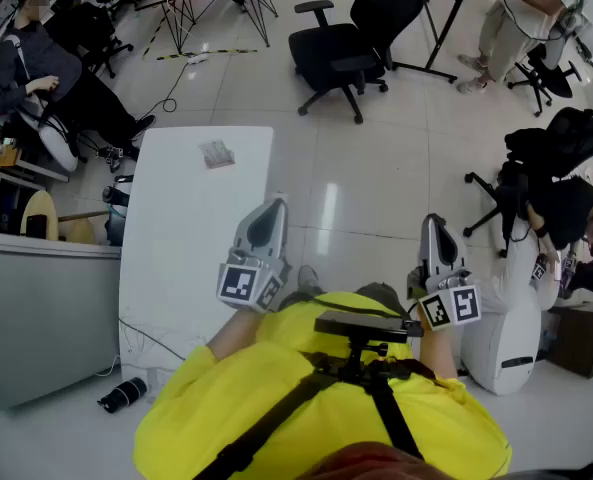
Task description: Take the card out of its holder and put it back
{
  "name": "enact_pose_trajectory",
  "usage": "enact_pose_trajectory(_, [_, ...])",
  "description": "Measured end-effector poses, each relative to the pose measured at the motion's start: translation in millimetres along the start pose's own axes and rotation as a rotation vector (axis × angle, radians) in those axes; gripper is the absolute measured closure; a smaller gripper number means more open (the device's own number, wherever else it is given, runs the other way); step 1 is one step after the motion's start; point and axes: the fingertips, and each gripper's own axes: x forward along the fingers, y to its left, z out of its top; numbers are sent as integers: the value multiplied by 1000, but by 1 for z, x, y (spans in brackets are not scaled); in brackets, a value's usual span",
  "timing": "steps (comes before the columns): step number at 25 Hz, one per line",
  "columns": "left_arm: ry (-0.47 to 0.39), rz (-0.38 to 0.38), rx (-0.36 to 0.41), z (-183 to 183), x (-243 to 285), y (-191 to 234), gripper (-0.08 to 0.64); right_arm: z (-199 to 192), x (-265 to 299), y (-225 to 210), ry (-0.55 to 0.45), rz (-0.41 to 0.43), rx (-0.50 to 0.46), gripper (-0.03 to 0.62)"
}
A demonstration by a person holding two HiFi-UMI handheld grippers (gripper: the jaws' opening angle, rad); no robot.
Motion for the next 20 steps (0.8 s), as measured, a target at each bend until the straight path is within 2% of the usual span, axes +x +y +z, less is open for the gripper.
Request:
enact_pose_trajectory(7, [-9, 66, -22, 1, 39, 63, 555, -15, 78, -8, 44, 46, -10, 584])
enact_pose_trajectory(12, [0, 172, -23, -6, 74, 97, 555, -34, 162, -22, 81, 182, 4, 584])
enact_pose_trajectory(14, [-8, 239, -4, -1, 91, 119, 555, -41, 205, -24, 96, 269, 16, 584])
enact_pose_trajectory(18, [-42, 478, 4, 15, 100, 171, 555, -52, 297, -21, 139, 474, 49, 584])
enact_pose_trajectory(20, [-65, 569, -3, 24, 106, 186, 555, -49, 341, -19, 148, 579, 50, 584])
